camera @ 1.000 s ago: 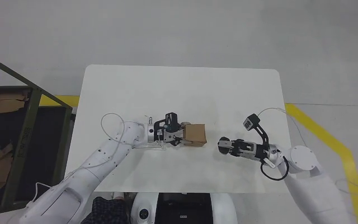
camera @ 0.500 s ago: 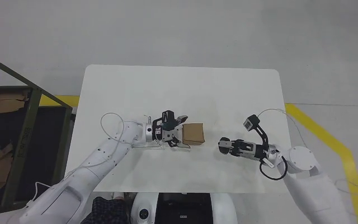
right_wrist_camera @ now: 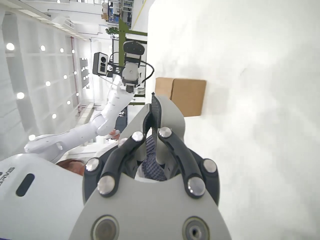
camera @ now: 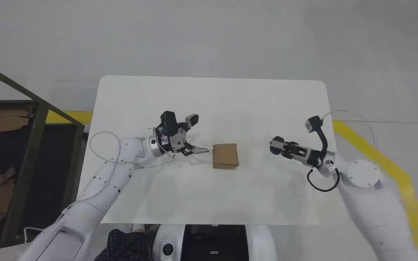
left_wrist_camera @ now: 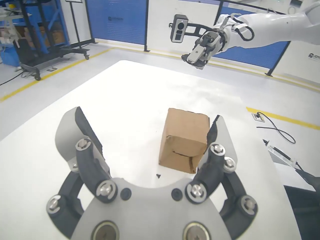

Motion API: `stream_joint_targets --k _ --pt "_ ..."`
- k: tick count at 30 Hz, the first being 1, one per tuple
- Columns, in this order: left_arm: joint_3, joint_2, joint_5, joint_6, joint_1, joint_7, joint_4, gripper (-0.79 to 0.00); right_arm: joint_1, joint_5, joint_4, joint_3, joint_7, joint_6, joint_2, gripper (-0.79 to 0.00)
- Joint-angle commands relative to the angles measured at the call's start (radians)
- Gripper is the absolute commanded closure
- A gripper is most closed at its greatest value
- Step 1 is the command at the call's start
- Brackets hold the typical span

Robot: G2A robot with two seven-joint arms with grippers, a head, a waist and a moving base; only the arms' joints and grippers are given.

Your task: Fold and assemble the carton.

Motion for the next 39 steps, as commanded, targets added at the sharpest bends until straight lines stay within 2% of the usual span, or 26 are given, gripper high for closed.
stream_joint_targets --k 1,2,6,12,13,15,17,18,20,21,22,30,39 --pt "-0.023 0.003 -0.044 0.022 0.010 -0.049 -0.007 -0.785 0.016 -0.075 0.016 0.005 -0.037 -0.033 0.001 -0.018" --pt "-0.036 0.004 -0.066 0.030 0.014 -0.068 -0.012 -0.785 0.024 -0.112 0.022 0.010 -0.056 -0.049 0.002 -0.080" --pt "-0.080 0.009 -0.146 0.071 0.029 -0.154 -0.028 -0.785 0.039 -0.238 0.035 0.037 -0.147 -0.132 0.006 -0.052" --pt "-0.130 0.014 -0.256 0.117 0.053 -0.277 -0.047 -0.785 0.023 -0.494 0.004 0.110 -0.360 -0.214 0.015 -0.077" --pt "-0.137 0.014 -0.275 0.124 0.055 -0.297 -0.046 -0.785 0.017 -0.541 -0.005 0.120 -0.394 -0.216 0.016 -0.089" --pt "-0.148 0.015 -0.300 0.140 0.057 -0.341 -0.045 -0.785 0.006 -0.641 -0.028 0.136 -0.458 -0.214 0.018 -0.175" --pt "-0.157 0.016 -0.323 0.155 0.062 -0.370 -0.049 -0.785 -0.006 -0.720 -0.045 0.148 -0.516 -0.210 0.019 -0.185" --pt "-0.160 0.016 -0.336 0.160 0.064 -0.385 -0.050 -0.785 -0.011 -0.758 -0.053 0.152 -0.540 -0.205 0.019 -0.228" --pt "-0.167 0.016 -0.356 0.168 0.069 -0.409 -0.053 -0.785 -0.022 -0.816 -0.066 0.157 -0.585 -0.199 0.019 -0.379" --pt "-0.170 0.016 -0.367 0.172 0.071 -0.423 -0.054 -0.785 -0.028 -0.839 -0.071 0.160 -0.608 -0.195 0.019 -0.754" --pt "-0.172 0.016 -0.374 0.173 0.072 -0.434 -0.057 -0.785 -0.032 -0.866 -0.077 0.164 -0.632 -0.188 0.018 -0.785" --pt "-0.194 0.017 -0.425 0.194 0.080 -0.502 -0.070 -0.785 -0.056 -1.043 -0.100 0.173 -0.780 -0.147 0.015 -0.785" --pt "-0.231 0.021 -0.472 0.222 0.093 -0.565 -0.085 -0.785 -0.073 -1.156 -0.110 0.173 -0.861 -0.128 0.012 -0.785"
